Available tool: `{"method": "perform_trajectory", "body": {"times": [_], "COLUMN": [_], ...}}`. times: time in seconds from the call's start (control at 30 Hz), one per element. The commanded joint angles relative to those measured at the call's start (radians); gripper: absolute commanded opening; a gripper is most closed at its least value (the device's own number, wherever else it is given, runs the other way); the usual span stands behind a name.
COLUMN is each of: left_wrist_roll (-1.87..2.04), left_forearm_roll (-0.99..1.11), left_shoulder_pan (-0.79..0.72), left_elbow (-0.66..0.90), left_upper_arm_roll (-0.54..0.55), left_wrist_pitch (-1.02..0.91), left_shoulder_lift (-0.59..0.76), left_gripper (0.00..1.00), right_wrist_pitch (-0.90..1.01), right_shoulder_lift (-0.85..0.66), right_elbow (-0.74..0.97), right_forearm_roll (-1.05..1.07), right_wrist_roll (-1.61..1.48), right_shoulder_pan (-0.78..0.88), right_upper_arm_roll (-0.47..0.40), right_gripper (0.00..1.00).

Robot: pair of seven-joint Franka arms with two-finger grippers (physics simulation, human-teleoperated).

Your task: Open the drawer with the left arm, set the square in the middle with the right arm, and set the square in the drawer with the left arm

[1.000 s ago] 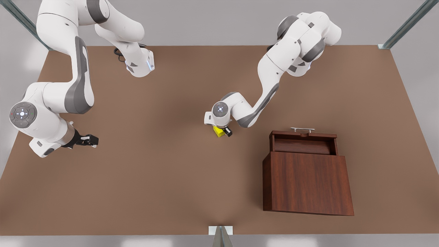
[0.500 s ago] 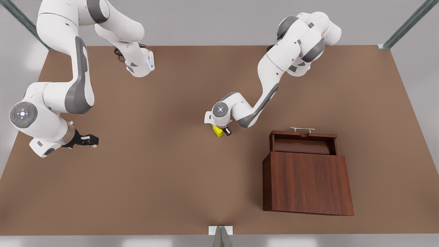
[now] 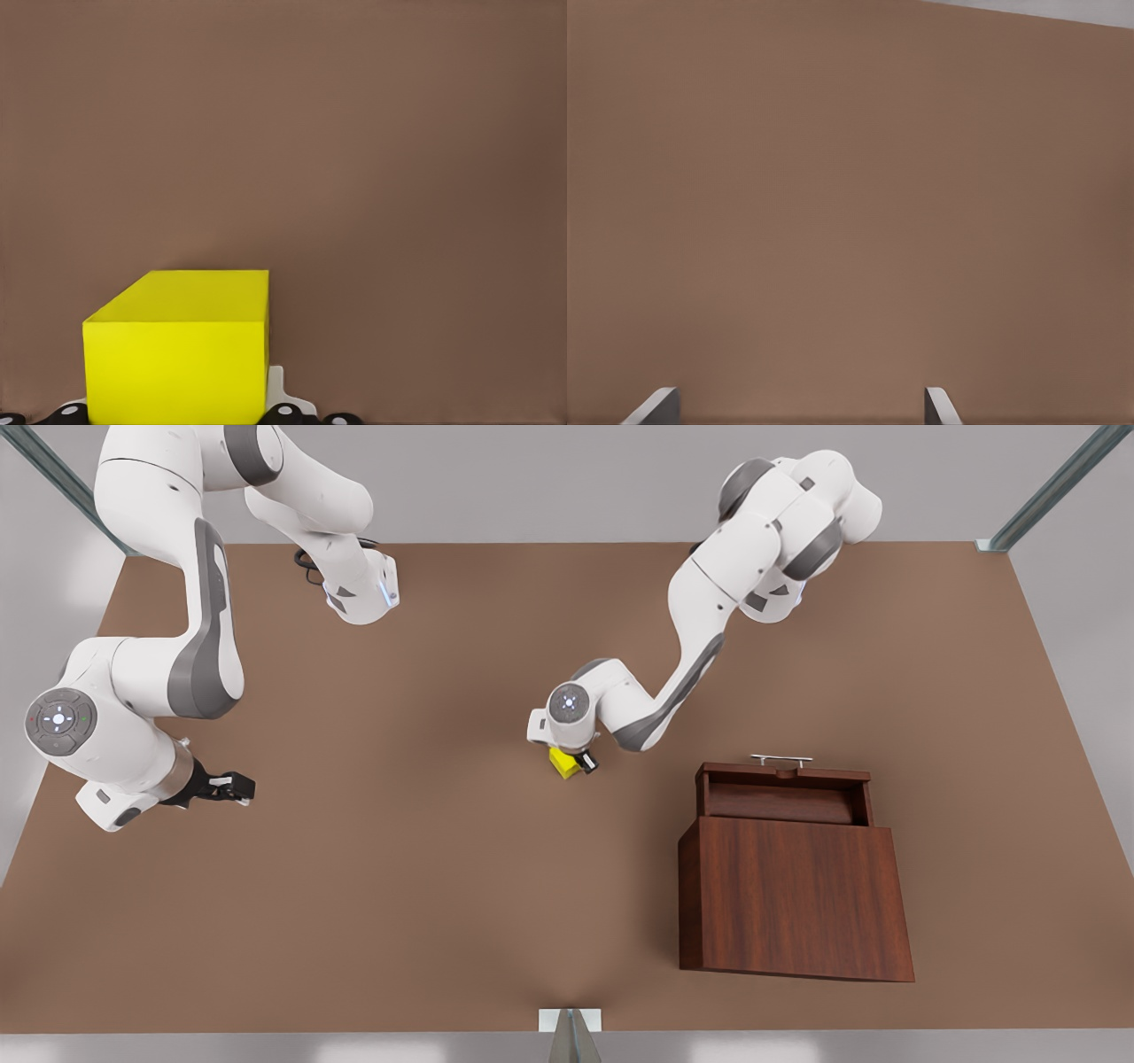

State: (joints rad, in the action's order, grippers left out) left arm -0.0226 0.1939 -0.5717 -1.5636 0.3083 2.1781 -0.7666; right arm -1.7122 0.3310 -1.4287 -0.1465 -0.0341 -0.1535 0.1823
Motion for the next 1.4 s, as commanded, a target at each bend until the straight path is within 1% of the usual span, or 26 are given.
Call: {"method": "perform_trajectory", "body": {"times": [0.0, 0.13, 0.23, 0.33, 0.37, 0.47, 0.57, 0.63, 0.7, 0.77, 0.87, 1.0, 1.03, 1.2, 1.37], "left_wrist_roll": [-0.014, 0.003, 0.015, 0.021, 0.035, 0.102, 0.135, 0.141, 0.147, 0.158, 0.164, 0.165, 0.165, 0.164, 0.165], "left_forearm_roll": [-0.004, -0.004, -0.004, -0.004, -0.004, -0.005, -0.005, -0.007, -0.117, -0.152, -0.202, -0.208, -0.209, -0.244, -0.244], "left_shoulder_pan": [0.001, 0.016, 0.018, 0.068, 0.081, 0.125, 0.202, 0.265, 0.357, 0.427, 0.446, 0.446, 0.446, 0.449, 0.455], "left_elbow": [0.0, 0.0, 0.0, -0.012, -0.036, -0.036, -0.036, -0.036, -0.035, -0.035, -0.039, -0.15, -0.197, -0.2, -0.2], "left_upper_arm_roll": [-0.002, -0.005, -0.015, -0.018, -0.018, -0.018, -0.018, -0.018, -0.018, -0.026, -0.098, -0.176, -0.196, -0.247, -0.264], "left_wrist_pitch": [-0.037, -0.112, -0.21, -0.304, -0.319, -0.429, -0.466, -0.472, -0.472, -0.469, -0.446, -0.333, -0.29, -0.259, -0.245], "left_shoulder_lift": [0.012, 0.073, 0.162, 0.24, 0.289, 0.391, 0.418, 0.44, 0.46, 0.466, 0.47, 0.487, 0.503, 0.487, 0.461], "left_gripper": [0.73, 0.73, 0.73, 0.73, 0.73, 0.73, 0.73, 0.73, 0.73, 0.73, 0.73, 0.73, 0.73, 0.73, 0.73], "right_wrist_pitch": [0.0, 0.0, 0.0, 0.0, 0.0, 0.0, -0.001, -0.001, -0.001, -0.001, -0.001, -0.001, -0.001, -0.001, -0.001], "right_shoulder_lift": [-0.001, -0.001, -0.001, -0.001, -0.001, -0.001, -0.001, -0.001, -0.001, -0.001, -0.001, -0.001, -0.001, -0.001, -0.001], "right_elbow": [0.001, 0.001, 0.001, 0.001, 0.001, 0.001, 0.001, 0.001, 0.001, 0.001, 0.001, 0.001, 0.001, 0.001, 0.002], "right_forearm_roll": [0.001, -0.001, -0.001, -0.001, -0.001, -0.001, -0.001, -0.021, -0.025, -0.025, -0.025, -0.025, -0.025, -0.027, -0.027], "right_wrist_roll": [-0.001, -0.001, -0.001, -0.001, -0.001, -0.001, -0.001, -0.001, -0.001, -0.001, -0.001, -0.001, -0.001, 0.0, -0.001], "right_shoulder_pan": [0.0, 0.002, -0.001, 0.002, 0.003, 0.0, 0.005, 0.006, 0.008, 0.009, 0.009, 0.009, 0.009, 0.009, 0.009], "right_upper_arm_roll": [0.0, 0.0, 0.0, 0.0, 0.0, 0.0, 0.0, 0.0, 0.0, 0.0, 0.0, 0.0, 0.0, 0.0, 0.0], "right_gripper": [1.0, 1.0, 1.0, 1.0, 1.0, 1.0, 1.0, 1.0, 1.0, 1.0, 1.0, 1.0, 1.0, 1.0, 1.0]}}
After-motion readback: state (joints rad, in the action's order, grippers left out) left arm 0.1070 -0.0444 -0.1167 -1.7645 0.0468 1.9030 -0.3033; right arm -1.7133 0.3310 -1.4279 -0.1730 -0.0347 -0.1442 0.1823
